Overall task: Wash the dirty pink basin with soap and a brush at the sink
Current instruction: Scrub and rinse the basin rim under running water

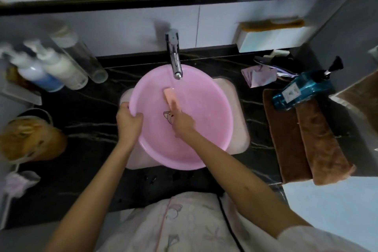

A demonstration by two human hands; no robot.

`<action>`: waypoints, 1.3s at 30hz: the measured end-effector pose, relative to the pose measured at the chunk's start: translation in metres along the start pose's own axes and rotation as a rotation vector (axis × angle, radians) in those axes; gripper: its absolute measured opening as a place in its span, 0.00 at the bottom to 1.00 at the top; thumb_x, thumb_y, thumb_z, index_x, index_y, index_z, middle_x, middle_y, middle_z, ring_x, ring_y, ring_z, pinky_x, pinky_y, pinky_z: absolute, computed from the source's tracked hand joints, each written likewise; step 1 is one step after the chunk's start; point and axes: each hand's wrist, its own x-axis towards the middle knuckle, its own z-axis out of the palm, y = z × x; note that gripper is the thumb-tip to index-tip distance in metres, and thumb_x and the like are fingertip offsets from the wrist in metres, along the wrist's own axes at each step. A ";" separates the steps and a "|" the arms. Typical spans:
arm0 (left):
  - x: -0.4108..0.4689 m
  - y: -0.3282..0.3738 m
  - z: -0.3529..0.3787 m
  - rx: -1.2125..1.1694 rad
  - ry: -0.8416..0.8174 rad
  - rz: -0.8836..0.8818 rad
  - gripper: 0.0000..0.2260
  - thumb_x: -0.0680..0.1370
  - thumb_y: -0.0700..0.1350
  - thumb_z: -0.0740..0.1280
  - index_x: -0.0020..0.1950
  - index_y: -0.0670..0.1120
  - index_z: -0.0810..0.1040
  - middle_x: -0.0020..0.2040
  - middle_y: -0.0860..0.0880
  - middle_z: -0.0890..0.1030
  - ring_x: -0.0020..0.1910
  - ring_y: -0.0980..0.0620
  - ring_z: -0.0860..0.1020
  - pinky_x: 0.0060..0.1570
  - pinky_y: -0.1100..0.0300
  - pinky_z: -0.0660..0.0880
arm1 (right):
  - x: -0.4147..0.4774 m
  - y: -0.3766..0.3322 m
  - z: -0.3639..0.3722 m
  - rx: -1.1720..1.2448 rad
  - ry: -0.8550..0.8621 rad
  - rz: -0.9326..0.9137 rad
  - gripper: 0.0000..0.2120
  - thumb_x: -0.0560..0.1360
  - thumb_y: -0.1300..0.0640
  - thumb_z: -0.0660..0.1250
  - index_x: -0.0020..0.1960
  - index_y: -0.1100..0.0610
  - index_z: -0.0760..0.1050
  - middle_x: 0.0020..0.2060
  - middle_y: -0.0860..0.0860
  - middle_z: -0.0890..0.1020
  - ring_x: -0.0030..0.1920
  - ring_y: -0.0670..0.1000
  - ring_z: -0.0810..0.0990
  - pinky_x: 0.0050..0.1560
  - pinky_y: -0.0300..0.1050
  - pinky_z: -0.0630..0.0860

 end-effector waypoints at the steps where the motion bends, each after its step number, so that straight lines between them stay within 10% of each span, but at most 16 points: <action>1: -0.001 0.001 0.000 0.002 -0.001 0.005 0.11 0.72 0.31 0.61 0.51 0.43 0.70 0.42 0.47 0.75 0.38 0.53 0.73 0.32 0.69 0.68 | 0.001 0.009 -0.003 0.041 0.061 0.069 0.33 0.79 0.62 0.54 0.77 0.50 0.40 0.62 0.62 0.73 0.57 0.62 0.76 0.50 0.50 0.72; 7: 0.003 0.003 0.005 0.009 0.030 -0.042 0.11 0.72 0.32 0.61 0.52 0.39 0.72 0.43 0.46 0.76 0.38 0.51 0.75 0.33 0.65 0.71 | -0.035 0.004 0.013 -0.070 -0.113 0.164 0.28 0.80 0.64 0.53 0.76 0.67 0.44 0.66 0.65 0.70 0.64 0.63 0.72 0.58 0.51 0.70; 13: 0.006 0.004 0.004 0.052 0.000 -0.010 0.13 0.72 0.33 0.62 0.56 0.41 0.72 0.45 0.47 0.75 0.42 0.50 0.76 0.35 0.63 0.72 | 0.003 -0.012 -0.007 -0.172 -0.060 0.041 0.36 0.78 0.63 0.55 0.77 0.54 0.37 0.65 0.62 0.72 0.60 0.62 0.75 0.57 0.54 0.71; 19: 0.010 0.008 0.005 0.064 0.020 0.008 0.12 0.71 0.32 0.62 0.54 0.39 0.73 0.45 0.45 0.77 0.43 0.46 0.77 0.38 0.58 0.75 | -0.044 -0.003 -0.004 -0.192 -0.215 0.096 0.22 0.79 0.62 0.54 0.72 0.66 0.58 0.65 0.64 0.70 0.63 0.61 0.72 0.58 0.50 0.71; 24: 0.009 0.010 0.003 0.096 0.000 0.004 0.14 0.71 0.32 0.63 0.56 0.39 0.73 0.46 0.45 0.77 0.44 0.46 0.76 0.43 0.56 0.75 | -0.009 -0.034 -0.003 -0.235 -0.176 -0.103 0.32 0.78 0.64 0.51 0.77 0.57 0.40 0.67 0.64 0.69 0.62 0.62 0.73 0.58 0.54 0.69; 29: 0.008 0.011 0.003 0.084 -0.015 0.002 0.13 0.71 0.32 0.63 0.54 0.43 0.72 0.46 0.46 0.77 0.45 0.47 0.77 0.42 0.56 0.76 | -0.016 0.003 -0.018 -0.353 -0.145 0.164 0.31 0.80 0.60 0.54 0.76 0.65 0.41 0.71 0.61 0.64 0.65 0.61 0.72 0.62 0.53 0.70; 35: 0.010 0.014 0.005 0.115 0.010 0.009 0.14 0.71 0.33 0.64 0.57 0.38 0.73 0.46 0.45 0.76 0.44 0.46 0.76 0.44 0.55 0.75 | -0.030 -0.038 0.003 -0.335 -0.288 -0.241 0.31 0.77 0.65 0.53 0.77 0.60 0.43 0.59 0.65 0.75 0.57 0.62 0.76 0.46 0.50 0.69; 39: 0.006 0.010 0.003 0.140 -0.008 -0.028 0.12 0.72 0.32 0.63 0.54 0.39 0.73 0.44 0.47 0.75 0.42 0.49 0.75 0.37 0.61 0.71 | 0.003 -0.010 -0.021 -0.385 -0.192 -0.070 0.35 0.79 0.61 0.55 0.77 0.54 0.37 0.65 0.62 0.72 0.62 0.61 0.74 0.56 0.52 0.69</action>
